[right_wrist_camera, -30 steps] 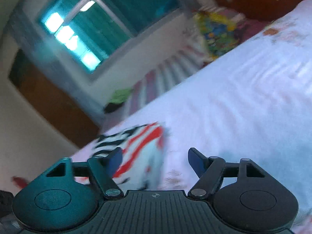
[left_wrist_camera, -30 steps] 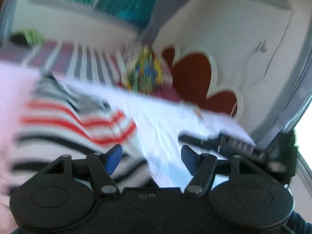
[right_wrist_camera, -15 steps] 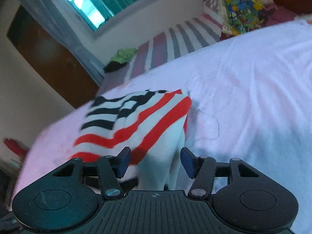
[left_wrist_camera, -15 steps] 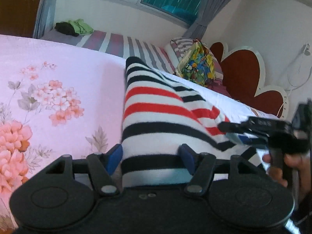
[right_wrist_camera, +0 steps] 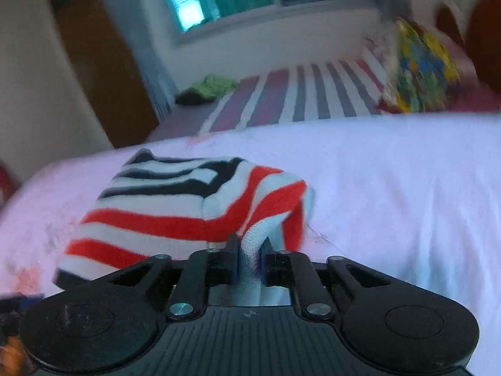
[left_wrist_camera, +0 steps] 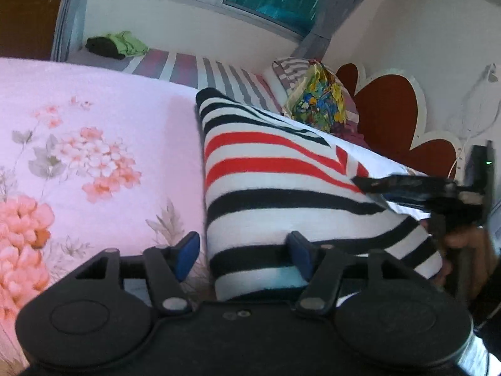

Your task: Fold small clothes

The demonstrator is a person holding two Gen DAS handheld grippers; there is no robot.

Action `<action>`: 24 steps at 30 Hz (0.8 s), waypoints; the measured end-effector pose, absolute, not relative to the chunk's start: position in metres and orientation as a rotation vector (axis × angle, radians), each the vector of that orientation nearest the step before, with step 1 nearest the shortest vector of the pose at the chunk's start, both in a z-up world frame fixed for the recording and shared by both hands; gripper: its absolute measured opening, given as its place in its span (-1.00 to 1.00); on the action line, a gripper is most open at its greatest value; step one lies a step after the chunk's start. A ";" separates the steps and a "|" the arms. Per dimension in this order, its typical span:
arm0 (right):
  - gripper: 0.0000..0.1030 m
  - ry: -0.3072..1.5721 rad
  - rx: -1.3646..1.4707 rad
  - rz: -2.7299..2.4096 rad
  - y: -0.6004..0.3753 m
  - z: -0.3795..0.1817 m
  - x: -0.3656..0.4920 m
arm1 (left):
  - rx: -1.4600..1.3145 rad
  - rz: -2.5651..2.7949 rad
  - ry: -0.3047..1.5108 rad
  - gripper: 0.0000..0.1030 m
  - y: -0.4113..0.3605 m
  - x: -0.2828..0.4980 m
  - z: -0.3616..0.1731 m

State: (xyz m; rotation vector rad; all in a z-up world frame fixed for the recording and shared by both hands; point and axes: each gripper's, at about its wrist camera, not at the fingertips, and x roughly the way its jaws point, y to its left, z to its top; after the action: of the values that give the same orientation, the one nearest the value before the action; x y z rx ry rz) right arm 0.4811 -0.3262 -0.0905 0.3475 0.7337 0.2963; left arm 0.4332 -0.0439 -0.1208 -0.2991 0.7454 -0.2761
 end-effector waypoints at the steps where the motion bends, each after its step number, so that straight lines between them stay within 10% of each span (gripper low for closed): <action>1: -0.09 0.710 0.392 0.287 -0.337 -0.085 0.472 | -0.302 -0.281 0.743 0.20 -0.041 0.432 -0.120; 13: -0.10 0.756 0.491 0.413 -0.344 -0.047 0.371 | -0.292 -0.286 0.754 0.11 -0.049 0.414 -0.121; 16: -0.91 0.800 0.484 0.388 -0.330 -0.061 0.377 | -0.301 -0.273 0.760 0.17 -0.046 0.415 -0.126; 24: -0.92 0.836 0.578 0.344 -0.333 -0.091 0.361 | -0.159 -0.266 0.773 0.26 -0.041 0.409 -0.132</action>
State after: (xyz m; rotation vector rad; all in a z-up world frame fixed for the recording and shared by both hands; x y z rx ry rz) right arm 0.3613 -0.3330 -0.0911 0.5779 0.8357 0.3438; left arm 0.4093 -0.0409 -0.1323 -0.1587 0.7733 -0.2663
